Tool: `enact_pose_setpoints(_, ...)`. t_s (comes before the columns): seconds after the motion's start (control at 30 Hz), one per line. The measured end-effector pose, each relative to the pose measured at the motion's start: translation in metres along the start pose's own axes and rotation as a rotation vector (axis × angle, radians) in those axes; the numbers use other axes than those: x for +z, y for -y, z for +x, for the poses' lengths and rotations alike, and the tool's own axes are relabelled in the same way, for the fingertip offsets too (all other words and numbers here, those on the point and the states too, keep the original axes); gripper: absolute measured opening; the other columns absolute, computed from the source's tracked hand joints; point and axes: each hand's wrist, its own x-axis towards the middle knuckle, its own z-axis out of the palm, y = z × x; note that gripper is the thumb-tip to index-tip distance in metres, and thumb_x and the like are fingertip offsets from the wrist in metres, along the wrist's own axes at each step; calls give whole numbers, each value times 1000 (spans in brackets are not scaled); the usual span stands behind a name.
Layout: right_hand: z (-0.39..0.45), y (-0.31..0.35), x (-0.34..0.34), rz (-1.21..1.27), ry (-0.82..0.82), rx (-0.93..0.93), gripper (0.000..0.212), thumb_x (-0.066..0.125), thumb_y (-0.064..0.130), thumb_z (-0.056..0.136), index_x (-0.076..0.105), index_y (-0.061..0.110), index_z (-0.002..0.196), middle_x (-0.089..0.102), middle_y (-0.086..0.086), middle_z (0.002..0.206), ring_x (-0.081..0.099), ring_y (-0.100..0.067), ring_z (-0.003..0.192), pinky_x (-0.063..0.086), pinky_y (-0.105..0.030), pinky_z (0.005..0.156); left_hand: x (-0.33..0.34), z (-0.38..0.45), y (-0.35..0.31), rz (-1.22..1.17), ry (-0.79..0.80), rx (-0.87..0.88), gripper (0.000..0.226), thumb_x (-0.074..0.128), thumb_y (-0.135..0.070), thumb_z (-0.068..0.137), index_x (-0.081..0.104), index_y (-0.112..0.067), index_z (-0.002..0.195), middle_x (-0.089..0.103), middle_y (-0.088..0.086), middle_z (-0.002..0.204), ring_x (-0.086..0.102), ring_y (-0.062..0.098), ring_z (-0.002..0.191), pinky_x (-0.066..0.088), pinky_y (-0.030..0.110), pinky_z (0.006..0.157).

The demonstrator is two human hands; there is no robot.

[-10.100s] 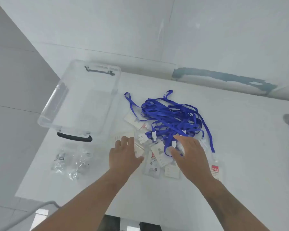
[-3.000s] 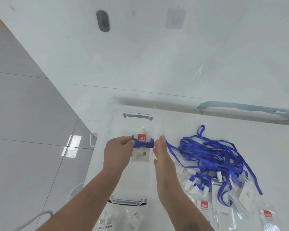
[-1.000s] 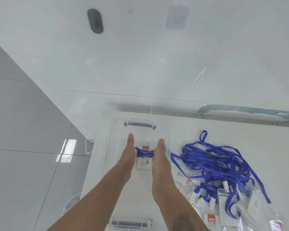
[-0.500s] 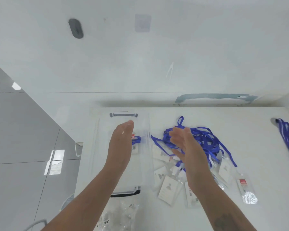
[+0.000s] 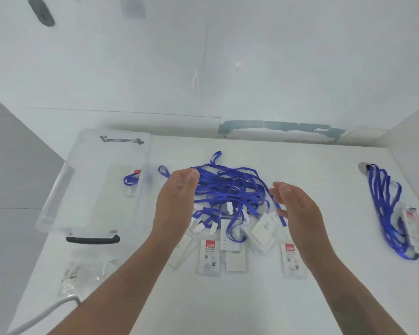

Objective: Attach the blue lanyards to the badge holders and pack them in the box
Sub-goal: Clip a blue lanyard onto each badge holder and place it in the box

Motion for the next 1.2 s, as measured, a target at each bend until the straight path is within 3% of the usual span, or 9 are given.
enact_pose_setpoints(0.17,14,-31,-29,-79,70,45,16,57,27,95,72,29,101,72,15,90,64,-4,84,47,-22,75,42,-13,22,138,-1,-60,16,54,-34,96,63,-34,110,64,-20,109,63,11,104,51,37,95)
enact_pose_setpoints(0.33,31,-70,-8,-277,231,100,12,61,29,91,69,31,100,70,16,96,65,-4,92,48,-21,82,70,-1,69,430,62,-213,29,52,-24,92,61,-26,120,64,-13,104,63,14,99,50,36,94)
enact_pose_setpoints(0.47,45,-99,23,-388,319,132,23,57,29,93,67,28,114,67,14,107,61,0,94,39,-8,71,90,18,103,481,107,-307,34,49,-15,91,62,-19,122,66,-2,116,63,21,102,49,29,85)
enact_pose_setpoints(0.6,60,-118,41,-404,319,159,26,56,30,92,66,29,116,67,11,111,62,0,90,44,-15,71,105,41,127,624,143,-327,31,50,-21,84,66,-15,110,61,-3,86,64,25,89,51,33,80)
enact_pose_setpoints(0.73,69,-130,47,-536,384,95,25,56,20,94,69,21,116,67,10,110,62,-7,96,47,-18,80,112,49,130,623,145,-318,15,60,-34,82,63,-28,95,69,-6,92,66,20,87,54,33,80)
enact_pose_setpoints(0.83,68,-128,46,-417,348,169,25,58,20,93,68,22,116,66,13,100,62,-7,92,46,-18,79,109,50,128,586,163,-320,13,67,-39,81,64,-37,93,69,-14,94,66,13,88,55,36,86)
enact_pose_setpoints(1.0,71,-107,42,-357,257,141,26,65,37,89,64,30,115,65,17,108,59,0,96,41,-14,76,93,50,108,495,264,-185,5,70,-35,85,69,-33,89,70,-17,86,67,1,81,56,29,84)
enact_pose_setpoints(1.1,76,-85,41,-344,311,102,32,67,46,87,63,30,115,62,20,107,58,-2,101,41,-16,81,77,47,81,426,371,-99,5,70,-31,87,73,-30,90,73,-16,84,67,-2,81,56,25,84)
enact_pose_setpoints(1.2,82,-63,42,-195,433,96,22,64,37,92,72,25,109,70,26,84,63,11,76,44,-7,64,66,45,50,383,472,-33,8,71,-32,87,77,-33,92,75,-16,85,69,0,83,55,24,82)
